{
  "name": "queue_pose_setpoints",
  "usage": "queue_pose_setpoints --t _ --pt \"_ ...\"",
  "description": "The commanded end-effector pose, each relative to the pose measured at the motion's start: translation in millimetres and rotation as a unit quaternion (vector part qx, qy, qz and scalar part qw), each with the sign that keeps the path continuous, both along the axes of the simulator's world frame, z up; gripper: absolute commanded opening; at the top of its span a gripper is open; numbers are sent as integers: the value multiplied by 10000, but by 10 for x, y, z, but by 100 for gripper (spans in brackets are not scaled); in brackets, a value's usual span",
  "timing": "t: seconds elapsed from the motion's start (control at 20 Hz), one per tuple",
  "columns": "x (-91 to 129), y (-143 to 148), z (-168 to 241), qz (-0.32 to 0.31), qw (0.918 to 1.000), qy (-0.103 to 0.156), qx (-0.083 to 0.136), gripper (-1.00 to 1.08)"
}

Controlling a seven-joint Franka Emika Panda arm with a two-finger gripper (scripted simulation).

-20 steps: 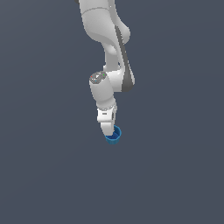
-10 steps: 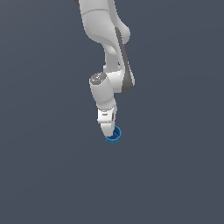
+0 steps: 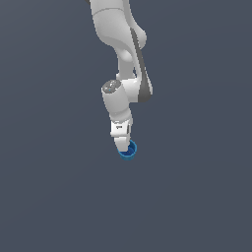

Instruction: Pick up the object and move it to a goal position.

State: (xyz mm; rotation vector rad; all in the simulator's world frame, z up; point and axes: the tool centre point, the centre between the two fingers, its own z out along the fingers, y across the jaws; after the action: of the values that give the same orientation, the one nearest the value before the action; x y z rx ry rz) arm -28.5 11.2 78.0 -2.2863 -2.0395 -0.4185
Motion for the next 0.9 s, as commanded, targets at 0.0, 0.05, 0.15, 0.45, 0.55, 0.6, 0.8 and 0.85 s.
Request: queue_pose_setpoints --t 0.0,0.05,0.15,0.45,0.55,0.6,0.8,0.85 --pt "-28 41 68 3 10000 -13 -8 -100" --pt "-48 63 99 3 10000 -12 -10 -100" --pt "-96 114 171 4 10000 -10 -14 -100" --pt "-285 316 455 7 10000 0 -33 -100" --pt "-355 393 562 8 10000 3 -39 -100" --pt "-390 431 615 9 10000 5 -42 -100" --pt "-523 581 822 10 10000 12 -51 -100" --pt "-554 615 872 10 10000 12 -51 -100"
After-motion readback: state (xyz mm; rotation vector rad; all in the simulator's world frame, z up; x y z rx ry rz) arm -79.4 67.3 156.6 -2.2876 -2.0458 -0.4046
